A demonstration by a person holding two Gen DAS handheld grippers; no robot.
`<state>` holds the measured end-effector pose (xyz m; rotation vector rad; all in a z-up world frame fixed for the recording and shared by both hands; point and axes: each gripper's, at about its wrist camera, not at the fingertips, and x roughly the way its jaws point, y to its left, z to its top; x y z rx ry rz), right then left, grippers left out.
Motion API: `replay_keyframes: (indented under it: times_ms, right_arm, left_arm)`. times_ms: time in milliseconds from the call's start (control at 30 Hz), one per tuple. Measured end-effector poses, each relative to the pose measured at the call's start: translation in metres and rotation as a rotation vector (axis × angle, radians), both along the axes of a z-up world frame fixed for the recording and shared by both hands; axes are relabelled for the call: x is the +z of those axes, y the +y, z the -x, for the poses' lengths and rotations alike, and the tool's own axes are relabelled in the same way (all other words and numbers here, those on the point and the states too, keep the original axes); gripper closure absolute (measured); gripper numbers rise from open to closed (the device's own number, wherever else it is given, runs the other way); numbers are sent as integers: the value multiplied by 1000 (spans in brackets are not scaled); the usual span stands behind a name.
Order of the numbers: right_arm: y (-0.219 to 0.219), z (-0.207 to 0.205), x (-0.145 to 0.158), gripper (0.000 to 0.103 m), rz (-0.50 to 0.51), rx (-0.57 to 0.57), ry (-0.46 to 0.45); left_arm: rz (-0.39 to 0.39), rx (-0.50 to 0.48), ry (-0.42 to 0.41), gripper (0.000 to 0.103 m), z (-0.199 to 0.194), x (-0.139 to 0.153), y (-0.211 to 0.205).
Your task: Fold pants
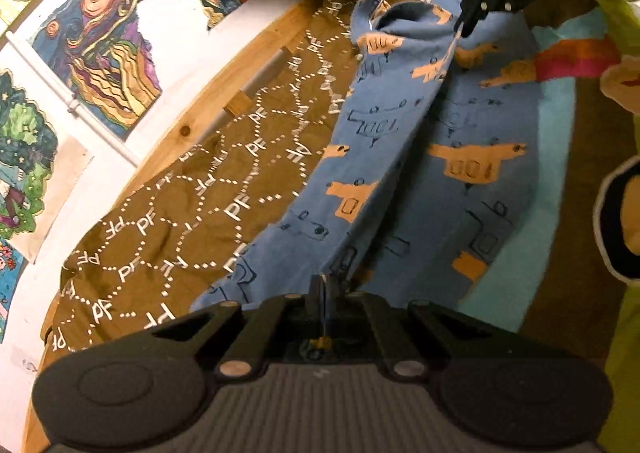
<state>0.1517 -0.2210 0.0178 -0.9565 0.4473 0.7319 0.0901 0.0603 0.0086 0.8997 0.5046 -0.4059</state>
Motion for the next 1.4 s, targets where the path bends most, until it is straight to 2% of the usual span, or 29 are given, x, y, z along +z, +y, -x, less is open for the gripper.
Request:
replay_keyframes:
  times_ms: [267, 467, 700, 833, 900, 967, 1067, 1100, 1167, 1233, 1300, 1400]
  right_arm:
    - [2, 28, -12, 103, 51, 29, 64]
    - [6, 45, -19, 103, 68, 55, 95]
    - [13, 51, -38, 103, 109, 66, 137]
    - [16, 43, -41, 100, 96, 26, 166]
    - [13, 41, -36, 88, 65, -3, 195]
    - [6, 38, -28, 61, 30, -38, 218]
    - [-13, 36, -11, 38, -41, -127, 246]
    - [-20, 35, -5, 35, -71, -164, 261]
    - [-36, 35, 6, 23, -127, -250, 280]
    - [-52, 35, 13, 12, -174, -318, 288]
    - [-68, 36, 17, 5, -215, -374, 284]
    - [-91, 33, 18, 3, -263, -443, 280]
  left_arm:
    - [-59, -39, 33, 103, 13, -16, -2]
    - [-66, -42, 60, 103, 18, -21, 3]
    - [-78, -35, 145, 102, 10, -37, 3]
    - [-49, -28, 198, 93, 7, -36, 8]
    - [-3, -24, 236, 84, 7, -28, 10]
    - [51, -15, 255, 49, 9, -20, 8]
    - [121, -10, 272, 41, 13, -7, 0]
    - [133, -12, 275, 38, 12, -3, -6]
    - [167, -34, 267, 15, 11, 7, -21]
    - [217, -47, 260, 0, 7, 16, -41]
    - [238, -67, 284, 0, -1, 21, -65]
    - [194, -92, 328, 0, -17, 25, -104]
